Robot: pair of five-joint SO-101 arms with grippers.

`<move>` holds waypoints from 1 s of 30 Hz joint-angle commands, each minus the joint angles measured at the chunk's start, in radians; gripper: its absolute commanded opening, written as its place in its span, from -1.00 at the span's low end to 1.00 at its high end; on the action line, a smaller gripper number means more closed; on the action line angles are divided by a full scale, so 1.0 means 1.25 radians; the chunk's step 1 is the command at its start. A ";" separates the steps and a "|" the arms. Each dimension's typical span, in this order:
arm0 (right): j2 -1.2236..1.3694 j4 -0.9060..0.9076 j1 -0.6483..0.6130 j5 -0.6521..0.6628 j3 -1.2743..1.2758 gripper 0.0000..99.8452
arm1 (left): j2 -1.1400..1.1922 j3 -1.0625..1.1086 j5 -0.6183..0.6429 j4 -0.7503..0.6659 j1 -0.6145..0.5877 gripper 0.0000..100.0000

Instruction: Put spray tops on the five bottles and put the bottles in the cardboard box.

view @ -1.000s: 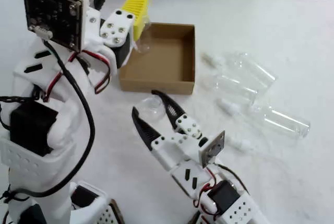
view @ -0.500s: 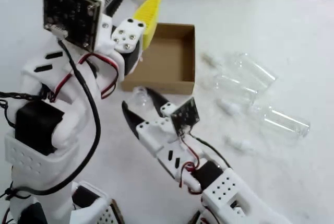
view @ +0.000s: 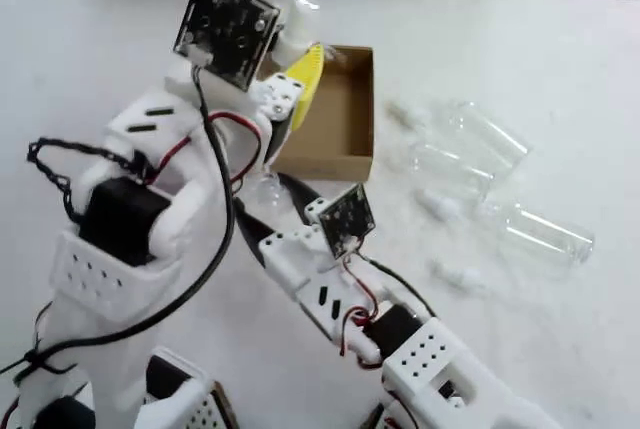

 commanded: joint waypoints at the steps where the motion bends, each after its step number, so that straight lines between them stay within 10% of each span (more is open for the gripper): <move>1: -0.004 -0.018 0.019 -0.002 -0.010 -0.86 | -0.088 0.066 0.001 -0.074 0.023 -0.95; 30: -0.004 -0.013 0.021 -0.002 -0.007 -0.86 | -0.179 0.259 -0.001 -0.103 0.024 -0.95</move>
